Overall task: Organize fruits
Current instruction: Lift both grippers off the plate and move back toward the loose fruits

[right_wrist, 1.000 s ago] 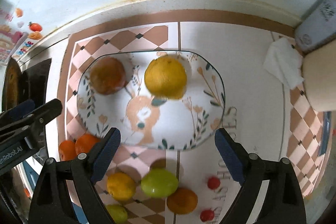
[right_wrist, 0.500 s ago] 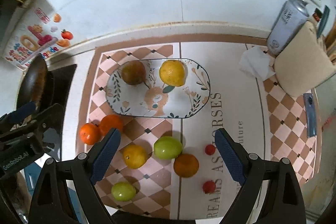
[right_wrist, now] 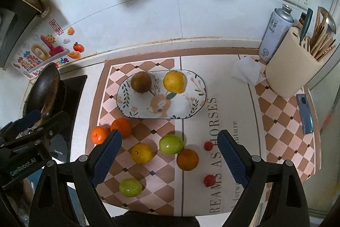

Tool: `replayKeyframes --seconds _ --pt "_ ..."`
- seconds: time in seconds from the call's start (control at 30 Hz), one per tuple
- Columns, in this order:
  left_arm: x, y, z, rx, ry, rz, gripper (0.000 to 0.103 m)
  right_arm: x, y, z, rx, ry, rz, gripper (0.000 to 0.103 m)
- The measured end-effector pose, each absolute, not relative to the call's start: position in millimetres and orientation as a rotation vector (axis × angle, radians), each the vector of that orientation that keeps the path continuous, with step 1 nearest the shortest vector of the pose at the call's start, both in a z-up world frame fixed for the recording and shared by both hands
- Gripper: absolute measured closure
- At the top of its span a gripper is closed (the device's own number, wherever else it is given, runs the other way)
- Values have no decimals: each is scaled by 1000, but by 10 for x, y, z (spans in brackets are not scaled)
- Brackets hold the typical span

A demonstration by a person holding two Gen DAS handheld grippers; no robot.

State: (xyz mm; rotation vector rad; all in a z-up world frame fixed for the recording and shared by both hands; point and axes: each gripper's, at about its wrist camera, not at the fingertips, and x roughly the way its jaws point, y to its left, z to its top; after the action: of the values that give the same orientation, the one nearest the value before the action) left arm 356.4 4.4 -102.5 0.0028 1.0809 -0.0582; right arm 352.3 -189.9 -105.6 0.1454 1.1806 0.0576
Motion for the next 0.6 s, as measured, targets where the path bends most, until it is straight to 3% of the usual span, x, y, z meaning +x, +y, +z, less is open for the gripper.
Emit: replayKeyframes --seconds 0.1,0.17,0.6 --pt "3600 49 -1091 1 1099 -55 13 3524 -1933 -1100 179 1177 62 10" --pt "3656 84 -1195 -3 1123 -42 0 3546 -1958 -1183 193 1188 59 10" --pt "3955 780 -2292 -88 1393 136 0 3923 -1964 -2774 286 1506 69 11"
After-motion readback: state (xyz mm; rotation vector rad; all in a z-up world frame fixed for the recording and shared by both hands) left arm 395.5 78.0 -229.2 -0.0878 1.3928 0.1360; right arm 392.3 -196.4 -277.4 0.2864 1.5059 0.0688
